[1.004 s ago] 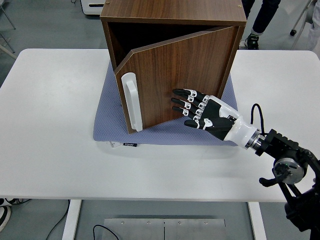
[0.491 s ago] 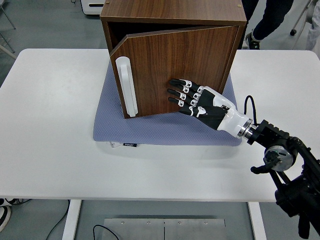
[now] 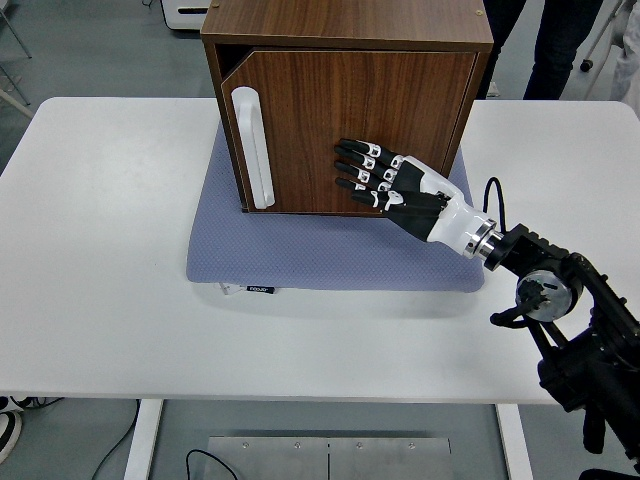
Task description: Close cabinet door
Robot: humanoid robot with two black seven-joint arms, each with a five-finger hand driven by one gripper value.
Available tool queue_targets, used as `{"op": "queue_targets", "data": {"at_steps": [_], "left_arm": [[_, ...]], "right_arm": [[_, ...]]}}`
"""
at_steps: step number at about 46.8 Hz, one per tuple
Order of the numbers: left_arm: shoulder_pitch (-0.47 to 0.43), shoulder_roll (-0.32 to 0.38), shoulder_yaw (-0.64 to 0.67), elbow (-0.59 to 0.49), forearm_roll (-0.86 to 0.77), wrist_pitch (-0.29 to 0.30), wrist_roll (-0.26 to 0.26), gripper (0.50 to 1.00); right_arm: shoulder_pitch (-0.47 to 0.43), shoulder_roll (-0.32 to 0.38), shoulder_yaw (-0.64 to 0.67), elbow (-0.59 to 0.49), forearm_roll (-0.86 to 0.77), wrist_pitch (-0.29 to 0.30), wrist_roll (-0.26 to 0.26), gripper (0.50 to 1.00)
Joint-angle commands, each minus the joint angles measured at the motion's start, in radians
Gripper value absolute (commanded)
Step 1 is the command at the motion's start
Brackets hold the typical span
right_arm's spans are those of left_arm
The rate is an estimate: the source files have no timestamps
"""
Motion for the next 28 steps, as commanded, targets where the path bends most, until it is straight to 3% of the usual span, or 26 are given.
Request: {"op": "queue_targets", "data": {"at_steps": [1, 28], "left_arm": [[0.000, 0.000, 0.000, -0.001, 0.000, 0.000, 0.000, 1.000], [0.000, 0.000, 0.000, -0.001, 0.001, 0.000, 0.000, 1.000]], "right_arm": [[0.003, 0.000, 0.000, -0.003, 0.001, -0.001, 0.000, 1.000], [0.035, 0.000, 0.000, -0.038, 0.001, -0.040, -0.001, 1.000]]}}
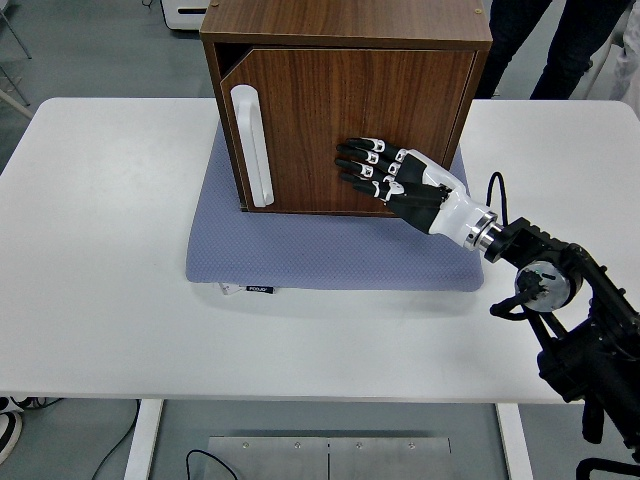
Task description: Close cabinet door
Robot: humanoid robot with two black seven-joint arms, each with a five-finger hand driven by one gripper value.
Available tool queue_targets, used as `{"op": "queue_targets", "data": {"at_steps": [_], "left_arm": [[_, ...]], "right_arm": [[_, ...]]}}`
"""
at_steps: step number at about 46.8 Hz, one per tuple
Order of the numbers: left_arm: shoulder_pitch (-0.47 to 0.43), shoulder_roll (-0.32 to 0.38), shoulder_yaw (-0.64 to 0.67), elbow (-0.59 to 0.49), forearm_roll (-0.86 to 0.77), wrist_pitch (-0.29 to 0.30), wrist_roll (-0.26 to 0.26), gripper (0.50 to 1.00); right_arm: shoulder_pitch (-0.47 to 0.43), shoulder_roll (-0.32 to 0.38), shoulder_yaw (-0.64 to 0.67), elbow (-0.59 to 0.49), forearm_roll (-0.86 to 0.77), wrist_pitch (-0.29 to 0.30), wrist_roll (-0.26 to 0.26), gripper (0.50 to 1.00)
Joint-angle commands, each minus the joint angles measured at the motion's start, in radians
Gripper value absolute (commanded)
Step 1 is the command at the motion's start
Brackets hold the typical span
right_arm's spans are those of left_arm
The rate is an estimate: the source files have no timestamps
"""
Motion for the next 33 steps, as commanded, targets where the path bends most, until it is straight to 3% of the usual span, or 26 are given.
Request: {"op": "queue_targets", "data": {"at_steps": [1, 33], "left_arm": [[0.000, 0.000, 0.000, 0.001, 0.001, 0.000, -0.002, 1.000], [0.000, 0.000, 0.000, 0.001, 0.000, 0.000, 0.000, 1.000]], "right_arm": [[0.003, 0.000, 0.000, -0.005, 0.001, 0.000, 0.001, 1.000], [0.009, 0.000, 0.000, -0.022, 0.006, 0.001, 0.001, 1.000]]}}
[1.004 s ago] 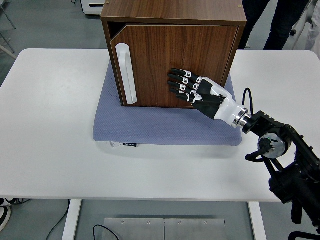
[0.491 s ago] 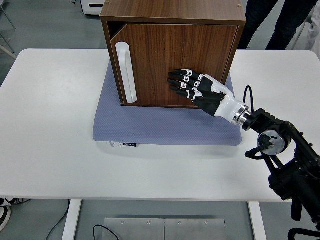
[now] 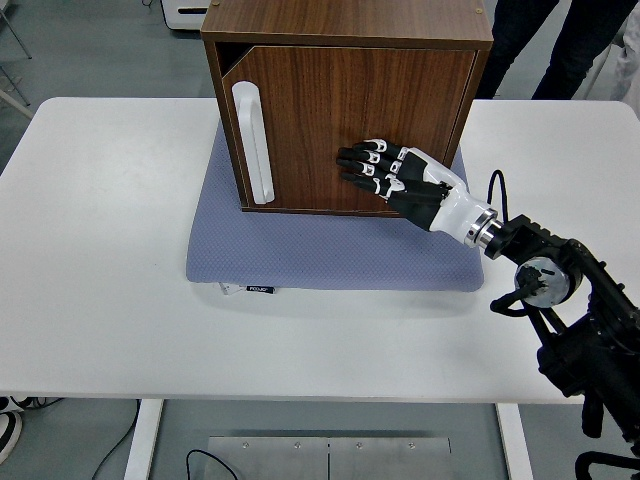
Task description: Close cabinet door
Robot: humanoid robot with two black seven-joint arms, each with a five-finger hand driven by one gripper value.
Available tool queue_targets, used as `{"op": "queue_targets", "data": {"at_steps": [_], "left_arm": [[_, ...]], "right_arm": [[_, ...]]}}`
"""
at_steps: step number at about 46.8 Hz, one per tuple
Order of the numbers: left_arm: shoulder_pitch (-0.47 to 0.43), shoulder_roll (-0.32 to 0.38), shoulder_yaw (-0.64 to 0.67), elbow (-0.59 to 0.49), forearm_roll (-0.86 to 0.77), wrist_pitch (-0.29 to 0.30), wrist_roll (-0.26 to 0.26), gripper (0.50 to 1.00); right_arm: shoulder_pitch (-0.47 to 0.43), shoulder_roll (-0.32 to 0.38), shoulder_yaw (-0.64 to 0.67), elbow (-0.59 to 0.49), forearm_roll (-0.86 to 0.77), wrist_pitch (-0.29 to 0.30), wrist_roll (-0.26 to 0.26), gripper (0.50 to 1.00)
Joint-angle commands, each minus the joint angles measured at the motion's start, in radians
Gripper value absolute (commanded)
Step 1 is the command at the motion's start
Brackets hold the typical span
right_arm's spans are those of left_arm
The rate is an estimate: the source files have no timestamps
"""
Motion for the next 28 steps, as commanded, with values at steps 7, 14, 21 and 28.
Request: {"op": "queue_targets", "data": {"at_steps": [7, 14, 21, 28], "left_arm": [[0.000, 0.000, 0.000, -0.001, 0.000, 0.000, 0.001, 1.000], [0.000, 0.000, 0.000, 0.001, 0.000, 0.000, 0.001, 1.000], [0.000, 0.000, 0.000, -0.001, 0.000, 0.000, 0.001, 1.000], [0.000, 0.000, 0.000, -0.001, 0.000, 0.000, 0.001, 1.000]], "right_arm": [[-0.055, 0.000, 0.003, 0.065, 0.005, 0.034, 0.001, 1.000], [-0.126, -0.050, 0.003, 0.168, 0.005, 0.067, 0.000, 1.000], [-0.232, -0.144, 0.003, 0.303, 0.005, 0.090, -0.002, 1.000], [-0.344, -0.271, 0.015, 0.417, 0.008, 0.104, -0.008, 1.000]]}}
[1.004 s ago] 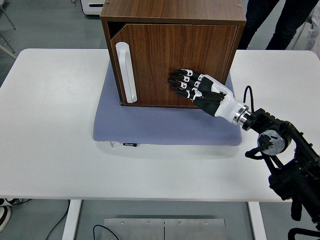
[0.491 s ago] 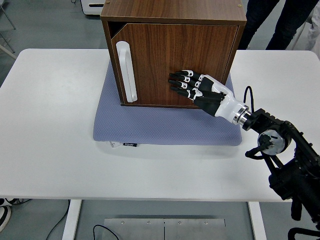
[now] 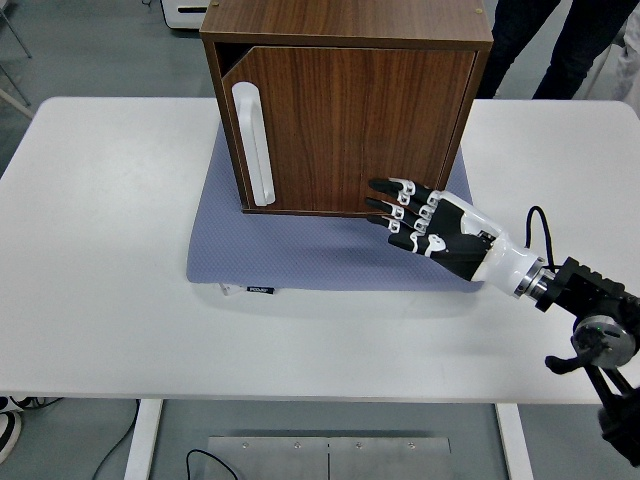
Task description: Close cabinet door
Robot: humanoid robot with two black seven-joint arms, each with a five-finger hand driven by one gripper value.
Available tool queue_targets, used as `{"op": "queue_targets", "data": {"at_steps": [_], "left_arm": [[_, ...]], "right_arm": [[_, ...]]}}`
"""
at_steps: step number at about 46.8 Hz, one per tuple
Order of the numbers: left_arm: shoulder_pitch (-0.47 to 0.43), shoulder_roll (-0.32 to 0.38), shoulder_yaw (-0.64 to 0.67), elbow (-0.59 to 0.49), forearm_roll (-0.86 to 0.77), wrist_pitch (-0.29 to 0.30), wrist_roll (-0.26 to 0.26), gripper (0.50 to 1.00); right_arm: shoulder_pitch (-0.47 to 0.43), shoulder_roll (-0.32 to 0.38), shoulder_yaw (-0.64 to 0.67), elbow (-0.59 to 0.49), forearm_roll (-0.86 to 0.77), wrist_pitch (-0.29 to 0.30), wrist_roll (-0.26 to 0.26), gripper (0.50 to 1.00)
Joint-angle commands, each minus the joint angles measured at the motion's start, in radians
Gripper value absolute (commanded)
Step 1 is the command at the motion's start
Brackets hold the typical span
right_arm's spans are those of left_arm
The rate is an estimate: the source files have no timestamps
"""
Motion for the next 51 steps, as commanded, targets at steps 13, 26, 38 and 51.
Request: {"op": "queue_targets", "data": {"at_steps": [13, 26, 38, 51], "left_arm": [[0.000, 0.000, 0.000, -0.001, 0.001, 0.000, 0.000, 1.000], [0.000, 0.000, 0.000, 0.001, 0.000, 0.000, 0.000, 1.000], [0.000, 0.000, 0.000, -0.001, 0.000, 0.000, 0.000, 1.000], [0.000, 0.000, 0.000, 0.001, 0.000, 0.000, -0.002, 1.000]], "right_arm": [[-0.127, -0.186, 0.194, 0.028, 0.077, 0.001, 0.000, 1.000], [-0.110, -0.219, 0.362, -0.070, 0.174, -0.021, 0.003, 1.000], [0.001, -0.161, 0.351, -0.164, 0.175, -0.320, 0.022, 1.000], [0.087, -0.048, 0.307, -0.272, 0.175, -0.366, 0.041, 1.000]]}}
